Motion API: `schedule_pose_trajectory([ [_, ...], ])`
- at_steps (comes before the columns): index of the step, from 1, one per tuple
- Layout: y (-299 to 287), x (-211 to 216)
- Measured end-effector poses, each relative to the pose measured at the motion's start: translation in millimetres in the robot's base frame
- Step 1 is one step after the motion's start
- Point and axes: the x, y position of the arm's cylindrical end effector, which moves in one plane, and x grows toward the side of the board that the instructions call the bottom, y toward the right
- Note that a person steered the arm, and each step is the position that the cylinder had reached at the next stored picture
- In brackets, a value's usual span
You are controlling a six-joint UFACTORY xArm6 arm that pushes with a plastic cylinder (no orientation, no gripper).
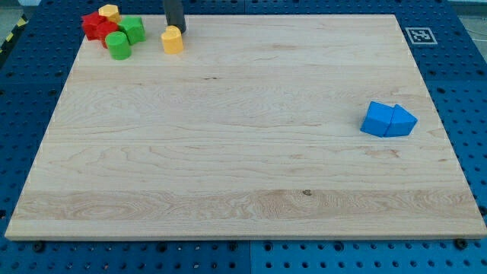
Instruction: Drag the yellow heart into the right side of the green star
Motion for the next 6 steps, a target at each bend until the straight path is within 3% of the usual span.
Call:
schedule_pose_trajectory([
  [3, 36.2, 0.0],
  [6, 27.8, 64.2],
])
